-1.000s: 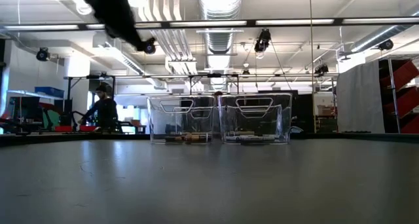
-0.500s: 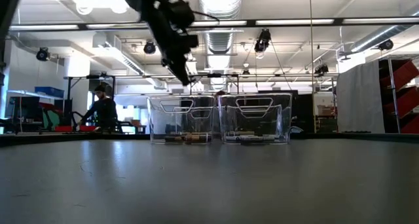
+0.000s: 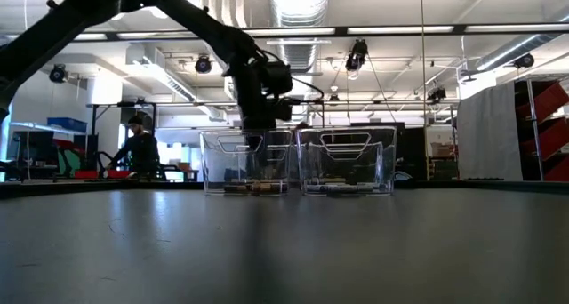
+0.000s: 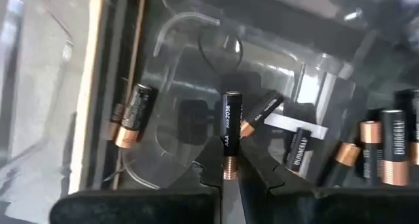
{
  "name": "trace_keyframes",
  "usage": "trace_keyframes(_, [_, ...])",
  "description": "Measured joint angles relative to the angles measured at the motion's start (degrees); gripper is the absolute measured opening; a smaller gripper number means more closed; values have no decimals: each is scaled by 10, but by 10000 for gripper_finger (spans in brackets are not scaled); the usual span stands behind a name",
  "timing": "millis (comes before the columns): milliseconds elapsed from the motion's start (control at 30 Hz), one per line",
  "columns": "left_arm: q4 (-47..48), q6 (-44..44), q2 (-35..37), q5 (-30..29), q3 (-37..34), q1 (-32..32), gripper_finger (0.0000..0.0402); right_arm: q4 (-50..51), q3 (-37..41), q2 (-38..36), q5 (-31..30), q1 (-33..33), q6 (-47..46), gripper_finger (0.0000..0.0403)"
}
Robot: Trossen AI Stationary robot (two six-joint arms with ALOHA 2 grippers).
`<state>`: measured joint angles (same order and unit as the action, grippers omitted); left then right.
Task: Sort batteries
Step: Put the black battery into the left transparent bin
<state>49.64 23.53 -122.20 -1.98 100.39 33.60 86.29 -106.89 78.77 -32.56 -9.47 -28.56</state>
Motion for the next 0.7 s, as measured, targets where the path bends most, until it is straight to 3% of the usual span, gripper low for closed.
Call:
trace_keyframes(333, [6, 0, -30, 9, -3, 0, 3, -33, 56, -56, 0, 0, -1, 190])
trace_keyframes(700, [20, 33, -70, 19, -2, -8, 3, -43, 68, -46, 0, 0, 0, 196])
